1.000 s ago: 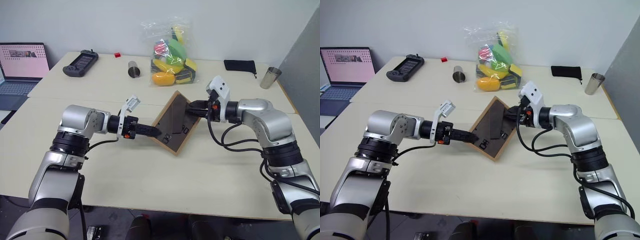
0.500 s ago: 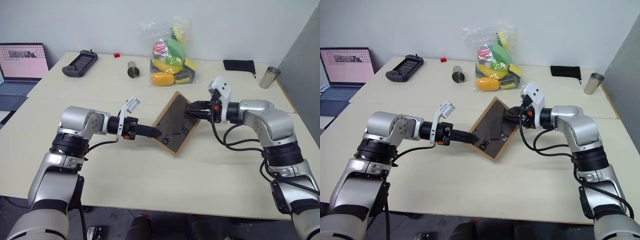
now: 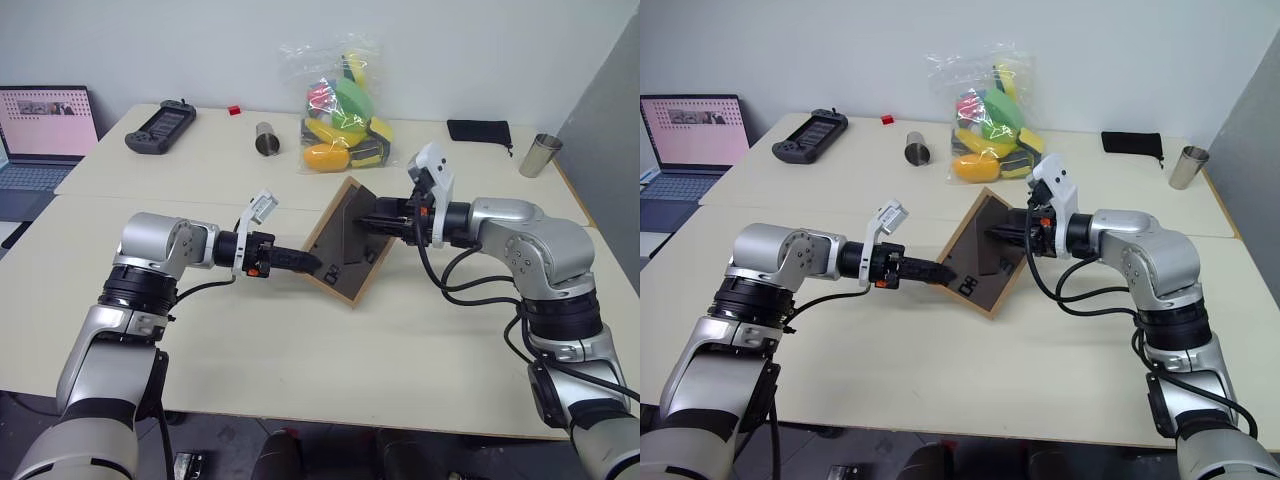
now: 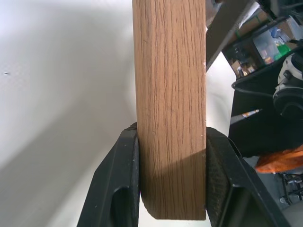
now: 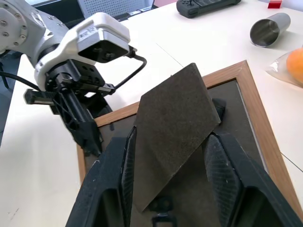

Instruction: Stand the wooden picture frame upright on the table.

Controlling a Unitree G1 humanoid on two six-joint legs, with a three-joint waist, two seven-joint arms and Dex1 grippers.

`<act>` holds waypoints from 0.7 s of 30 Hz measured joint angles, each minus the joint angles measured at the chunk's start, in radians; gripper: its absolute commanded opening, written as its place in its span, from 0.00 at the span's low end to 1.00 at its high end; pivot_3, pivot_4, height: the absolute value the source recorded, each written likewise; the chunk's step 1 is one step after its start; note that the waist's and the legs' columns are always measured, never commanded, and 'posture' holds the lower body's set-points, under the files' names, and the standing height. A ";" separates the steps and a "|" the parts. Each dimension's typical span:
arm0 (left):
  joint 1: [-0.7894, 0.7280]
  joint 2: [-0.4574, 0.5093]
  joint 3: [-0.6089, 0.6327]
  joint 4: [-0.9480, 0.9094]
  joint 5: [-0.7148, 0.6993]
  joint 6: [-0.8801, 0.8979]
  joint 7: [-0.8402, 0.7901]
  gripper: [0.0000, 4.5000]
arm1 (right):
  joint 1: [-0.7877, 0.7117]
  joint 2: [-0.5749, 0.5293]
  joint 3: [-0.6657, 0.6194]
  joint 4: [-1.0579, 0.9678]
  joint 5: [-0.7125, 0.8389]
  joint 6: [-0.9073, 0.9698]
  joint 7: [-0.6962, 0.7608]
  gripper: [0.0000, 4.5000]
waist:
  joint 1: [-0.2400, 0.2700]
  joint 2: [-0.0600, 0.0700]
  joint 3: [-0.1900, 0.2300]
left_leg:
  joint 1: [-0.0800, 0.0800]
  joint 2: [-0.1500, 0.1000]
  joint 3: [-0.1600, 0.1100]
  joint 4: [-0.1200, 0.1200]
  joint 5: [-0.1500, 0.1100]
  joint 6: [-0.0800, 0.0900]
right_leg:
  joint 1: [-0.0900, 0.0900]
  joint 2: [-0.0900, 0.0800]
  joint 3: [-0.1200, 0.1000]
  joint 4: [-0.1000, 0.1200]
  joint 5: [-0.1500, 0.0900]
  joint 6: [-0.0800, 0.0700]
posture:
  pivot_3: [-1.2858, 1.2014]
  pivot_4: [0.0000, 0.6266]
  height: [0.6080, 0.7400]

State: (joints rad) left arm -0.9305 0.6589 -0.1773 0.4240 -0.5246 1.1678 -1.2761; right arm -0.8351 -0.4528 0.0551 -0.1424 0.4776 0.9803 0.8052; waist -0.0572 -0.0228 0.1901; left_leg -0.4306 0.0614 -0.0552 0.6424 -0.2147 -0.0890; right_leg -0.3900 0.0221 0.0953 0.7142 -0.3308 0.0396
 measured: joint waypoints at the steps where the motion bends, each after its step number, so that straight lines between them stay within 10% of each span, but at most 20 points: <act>1: -0.007 -0.004 0.002 0.021 0.002 -0.002 0.002 0.29 | 0.009 -0.001 -0.011 -0.024 0.015 0.017 -0.006 0.48 | 0.000 0.000 0.000 | 0.000 0.000 0.000 0.000 0.000 0.000 | 0.000 0.000 0.000 0.000 0.000 0.000 | 0.52 0.24 1.00; 21: -0.133 -0.070 0.015 0.233 0.068 -0.061 -0.008 0.29 | 0.162 -0.106 -0.020 -0.248 0.050 0.074 -0.139 0.48 | -0.001 0.000 0.000 | -0.001 0.000 0.000 0.000 0.000 0.000 | -0.001 0.000 0.000 -0.001 0.000 0.000 | 0.52 0.24 1.00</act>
State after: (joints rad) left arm -1.0632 0.5886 -0.1624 0.6571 -0.4568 1.1066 -1.2841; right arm -0.6731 -0.5588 0.0355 -0.3902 0.5271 1.0547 0.6665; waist -0.0579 -0.0228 0.1901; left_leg -0.4314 0.0612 -0.0550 0.6420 -0.2148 -0.0889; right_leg -0.3907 0.0224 0.0956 0.7134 -0.3309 0.0398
